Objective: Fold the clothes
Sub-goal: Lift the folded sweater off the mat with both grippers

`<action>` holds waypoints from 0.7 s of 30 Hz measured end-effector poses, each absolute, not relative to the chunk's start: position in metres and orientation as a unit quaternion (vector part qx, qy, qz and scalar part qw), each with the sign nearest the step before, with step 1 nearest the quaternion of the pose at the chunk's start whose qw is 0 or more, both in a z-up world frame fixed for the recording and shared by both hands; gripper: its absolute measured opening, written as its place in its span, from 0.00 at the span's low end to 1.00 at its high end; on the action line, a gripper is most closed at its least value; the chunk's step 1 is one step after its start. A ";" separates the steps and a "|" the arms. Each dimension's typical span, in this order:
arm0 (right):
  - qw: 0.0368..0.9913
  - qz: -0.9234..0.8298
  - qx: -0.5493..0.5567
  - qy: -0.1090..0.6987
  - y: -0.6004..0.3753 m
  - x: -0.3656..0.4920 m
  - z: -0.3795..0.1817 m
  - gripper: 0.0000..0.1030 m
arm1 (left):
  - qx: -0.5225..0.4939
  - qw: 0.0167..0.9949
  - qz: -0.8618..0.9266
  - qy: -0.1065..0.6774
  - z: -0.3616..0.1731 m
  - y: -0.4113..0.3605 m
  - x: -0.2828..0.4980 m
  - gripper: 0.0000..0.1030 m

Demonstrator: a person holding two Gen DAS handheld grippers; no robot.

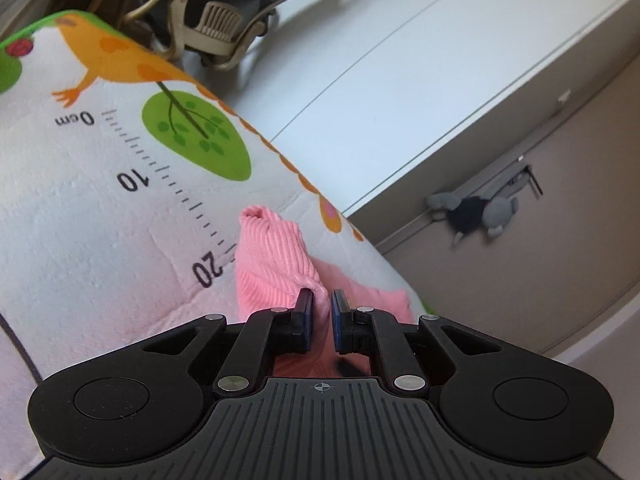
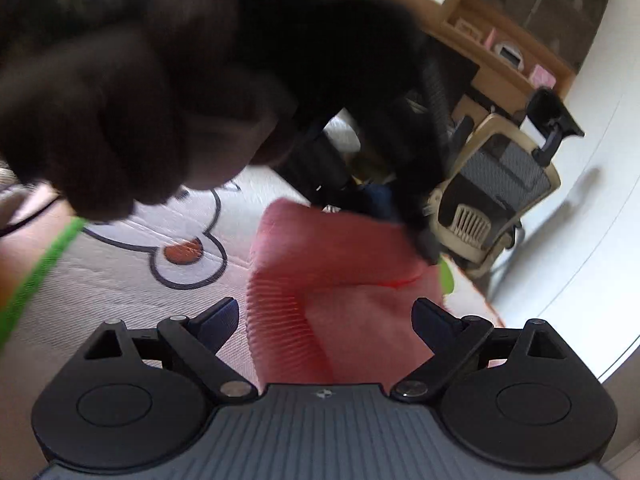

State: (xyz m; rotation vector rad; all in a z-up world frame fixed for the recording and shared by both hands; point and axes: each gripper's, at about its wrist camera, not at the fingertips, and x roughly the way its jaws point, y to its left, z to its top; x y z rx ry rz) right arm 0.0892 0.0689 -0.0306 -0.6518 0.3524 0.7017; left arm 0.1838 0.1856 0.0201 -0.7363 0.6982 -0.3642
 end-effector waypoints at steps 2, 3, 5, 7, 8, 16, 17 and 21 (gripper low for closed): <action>0.865 0.342 -0.329 0.160 0.089 0.085 -0.037 0.91 | -0.354 0.855 -0.175 0.336 0.018 0.182 0.186 0.10; 0.870 0.339 -0.322 0.159 0.089 0.087 -0.034 0.90 | -0.354 0.854 -0.176 0.338 0.018 0.180 0.187 0.10; 0.881 0.330 -0.301 0.157 0.086 0.094 -0.026 0.50 | -0.348 0.858 -0.173 0.337 0.021 0.177 0.187 0.17; 0.892 0.325 -0.271 0.155 0.078 0.100 -0.017 0.36 | -0.340 0.868 -0.180 0.314 0.034 0.175 0.184 0.33; 0.900 0.322 -0.251 0.155 0.070 0.103 -0.010 0.23 | -0.335 0.875 -0.187 0.294 0.044 0.174 0.181 0.43; 0.961 0.213 -0.106 0.138 -0.061 0.111 0.040 0.16 | -0.283 0.925 -0.209 0.147 0.120 0.160 0.157 0.91; 0.964 0.201 -0.087 0.153 -0.082 0.114 0.040 0.16 | -0.280 0.925 -0.208 0.153 0.118 0.155 0.161 0.91; 0.959 0.164 -0.023 0.231 -0.151 0.124 0.021 0.17 | -0.271 0.909 -0.212 0.236 0.082 0.119 0.190 0.91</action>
